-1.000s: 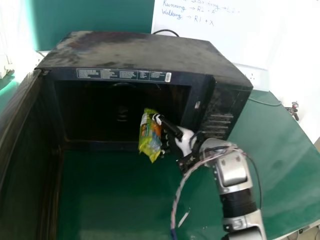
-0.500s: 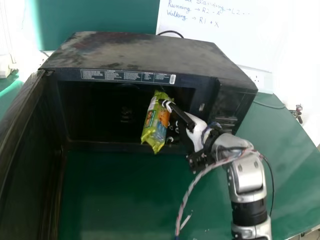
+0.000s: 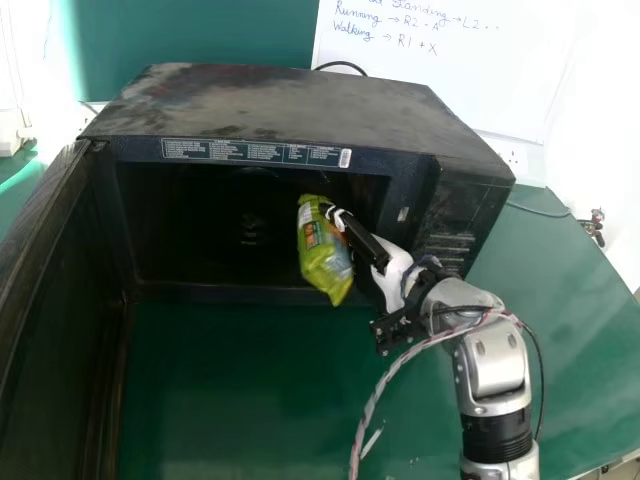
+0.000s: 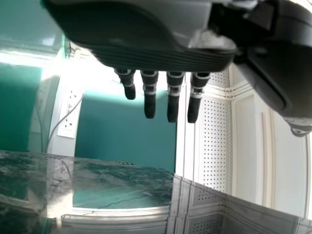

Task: Put biscuit inside oven

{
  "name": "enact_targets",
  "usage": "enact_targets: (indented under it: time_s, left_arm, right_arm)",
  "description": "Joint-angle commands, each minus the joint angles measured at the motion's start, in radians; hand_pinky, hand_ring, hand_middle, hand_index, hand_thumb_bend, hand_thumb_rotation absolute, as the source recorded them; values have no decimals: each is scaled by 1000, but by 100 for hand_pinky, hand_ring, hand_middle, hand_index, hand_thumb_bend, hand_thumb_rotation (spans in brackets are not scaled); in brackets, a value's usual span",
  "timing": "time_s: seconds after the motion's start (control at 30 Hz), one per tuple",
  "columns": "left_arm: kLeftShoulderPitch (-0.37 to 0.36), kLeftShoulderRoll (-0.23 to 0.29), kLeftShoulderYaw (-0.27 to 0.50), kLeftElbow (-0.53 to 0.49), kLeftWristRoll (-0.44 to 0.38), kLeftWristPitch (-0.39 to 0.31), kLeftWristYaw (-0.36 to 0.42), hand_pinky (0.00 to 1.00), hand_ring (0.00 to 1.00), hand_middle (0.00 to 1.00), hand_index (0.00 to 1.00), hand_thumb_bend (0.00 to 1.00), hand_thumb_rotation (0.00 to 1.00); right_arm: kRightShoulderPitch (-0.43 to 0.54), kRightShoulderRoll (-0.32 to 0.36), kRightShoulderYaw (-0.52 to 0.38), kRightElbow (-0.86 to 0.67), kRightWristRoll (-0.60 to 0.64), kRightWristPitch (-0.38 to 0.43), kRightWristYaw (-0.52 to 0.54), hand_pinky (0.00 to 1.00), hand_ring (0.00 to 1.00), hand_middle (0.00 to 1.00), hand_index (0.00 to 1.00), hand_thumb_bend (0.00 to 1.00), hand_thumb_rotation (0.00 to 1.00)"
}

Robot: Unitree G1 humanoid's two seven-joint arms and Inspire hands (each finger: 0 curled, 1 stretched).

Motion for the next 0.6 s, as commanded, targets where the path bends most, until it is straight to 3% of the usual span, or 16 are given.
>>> enact_targets:
  time_s: [0.0, 0.33, 0.57]
  left_arm:
    - [12, -2, -5, -8, -10, -8, -4, 99, 93, 92, 89, 95, 96]
    - [23, -9, -3, -17, -5, -13, 3, 98, 92, 91, 88, 96, 96]
    - [24, -12, -12, -25, 1, -16, -1, 98, 93, 92, 90, 96, 96]
  right_arm:
    - [13, 9, 9, 3, 6, -9, -5, 15, 24, 39, 50, 52, 0]
    - [15, 45, 41, 38, 7, -25, -9, 13, 22, 47, 47, 53, 0]
    - [17, 67, 58, 74, 1, -64, -22, 13, 22, 45, 47, 53, 0]
